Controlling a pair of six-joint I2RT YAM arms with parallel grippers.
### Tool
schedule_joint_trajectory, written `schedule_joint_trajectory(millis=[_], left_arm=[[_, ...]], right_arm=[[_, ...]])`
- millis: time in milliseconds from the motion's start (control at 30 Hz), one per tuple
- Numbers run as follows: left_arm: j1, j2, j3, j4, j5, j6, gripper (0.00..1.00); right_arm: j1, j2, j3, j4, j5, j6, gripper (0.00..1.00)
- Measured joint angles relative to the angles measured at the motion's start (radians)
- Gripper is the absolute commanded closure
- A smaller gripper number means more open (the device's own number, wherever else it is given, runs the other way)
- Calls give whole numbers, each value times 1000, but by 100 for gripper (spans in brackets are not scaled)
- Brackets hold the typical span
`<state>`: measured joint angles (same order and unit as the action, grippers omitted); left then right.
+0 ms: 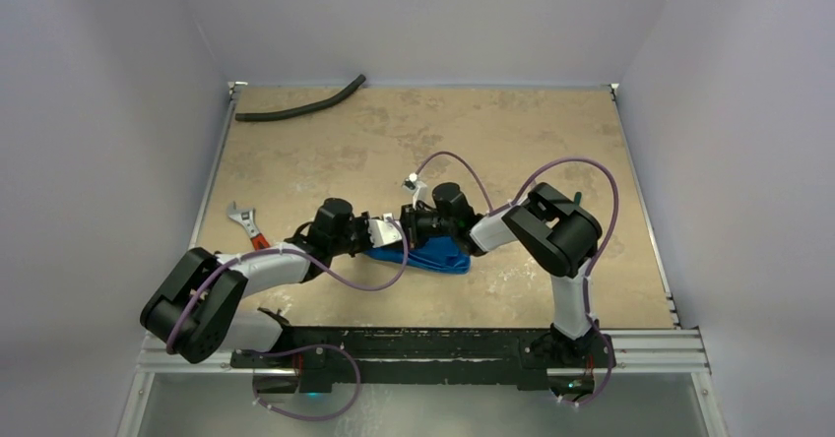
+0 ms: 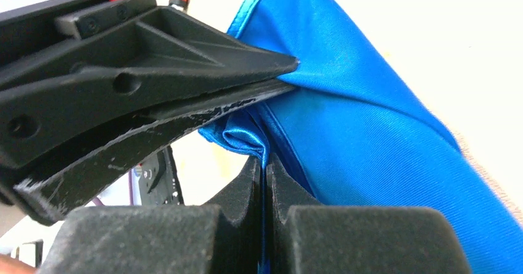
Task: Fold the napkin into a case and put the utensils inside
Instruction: Pick up the top corner of the smaller rectangle folded napkin, then stuff the 2/3 rectangle-folded napkin into the folded napkin.
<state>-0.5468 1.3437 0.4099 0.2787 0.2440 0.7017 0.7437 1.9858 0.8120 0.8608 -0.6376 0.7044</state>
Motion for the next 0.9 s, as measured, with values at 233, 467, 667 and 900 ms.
schedule_joint_trajectory(millis=[233, 467, 667, 900], left_arm=[[0, -6, -10, 1, 13, 20, 100], [0, -10, -10, 5, 5, 16, 100], [0, -17, -10, 8, -8, 6, 100], [1, -28, 3, 15, -33, -34, 100]], right_arm=[[-3, 10, 31, -89, 42, -10, 100], [-4, 24, 63, -141, 64, -16, 100], [-4, 24, 77, -174, 71, -24, 100], [-4, 24, 77, -175, 70, -27, 100]])
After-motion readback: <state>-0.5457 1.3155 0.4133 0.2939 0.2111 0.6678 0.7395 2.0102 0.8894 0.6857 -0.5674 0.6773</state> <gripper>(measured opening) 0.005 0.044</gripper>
